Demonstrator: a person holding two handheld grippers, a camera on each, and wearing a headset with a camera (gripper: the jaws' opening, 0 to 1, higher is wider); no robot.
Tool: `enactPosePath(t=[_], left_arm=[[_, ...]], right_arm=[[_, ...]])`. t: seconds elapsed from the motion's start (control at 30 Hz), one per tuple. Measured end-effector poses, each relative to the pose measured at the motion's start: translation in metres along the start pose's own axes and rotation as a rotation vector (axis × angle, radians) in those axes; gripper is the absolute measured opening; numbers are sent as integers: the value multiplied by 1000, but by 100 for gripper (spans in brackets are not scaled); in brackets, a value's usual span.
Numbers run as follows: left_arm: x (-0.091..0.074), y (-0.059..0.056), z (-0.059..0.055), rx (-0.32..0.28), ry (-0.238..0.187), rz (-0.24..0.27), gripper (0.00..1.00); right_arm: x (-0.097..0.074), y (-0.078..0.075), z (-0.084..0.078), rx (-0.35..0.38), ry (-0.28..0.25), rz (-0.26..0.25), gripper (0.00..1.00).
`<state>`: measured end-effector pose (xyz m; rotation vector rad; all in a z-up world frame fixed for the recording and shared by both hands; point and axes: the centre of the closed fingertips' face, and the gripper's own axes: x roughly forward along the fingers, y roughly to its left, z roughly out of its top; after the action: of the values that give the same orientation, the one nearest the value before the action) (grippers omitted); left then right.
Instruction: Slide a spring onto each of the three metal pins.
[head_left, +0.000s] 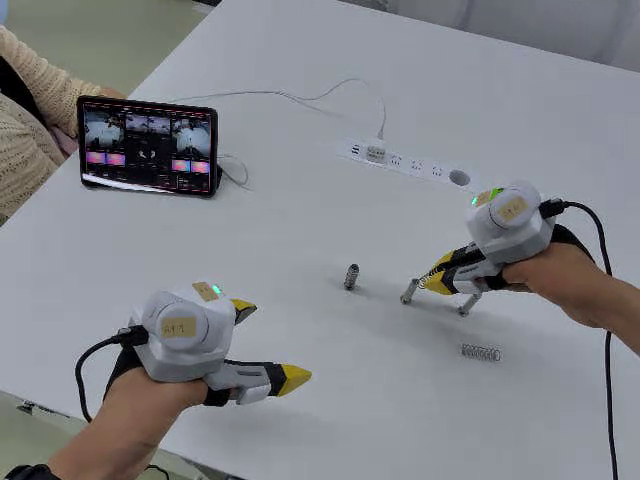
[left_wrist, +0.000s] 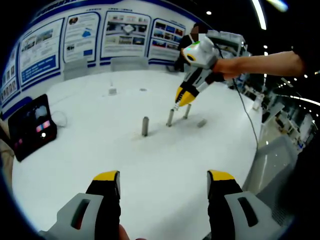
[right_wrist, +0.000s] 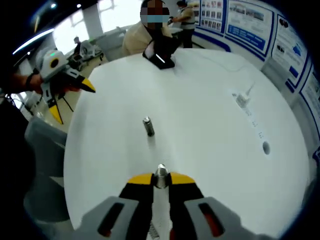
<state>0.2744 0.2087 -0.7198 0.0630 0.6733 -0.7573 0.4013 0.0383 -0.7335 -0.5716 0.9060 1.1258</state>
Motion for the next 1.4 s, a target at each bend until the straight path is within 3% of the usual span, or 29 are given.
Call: enactPosePath(t=[1.4], left_arm=[[0, 1, -3, -11, 7, -1, 71]], right_arm=[[29, 1, 1, -33, 42, 32, 13]])
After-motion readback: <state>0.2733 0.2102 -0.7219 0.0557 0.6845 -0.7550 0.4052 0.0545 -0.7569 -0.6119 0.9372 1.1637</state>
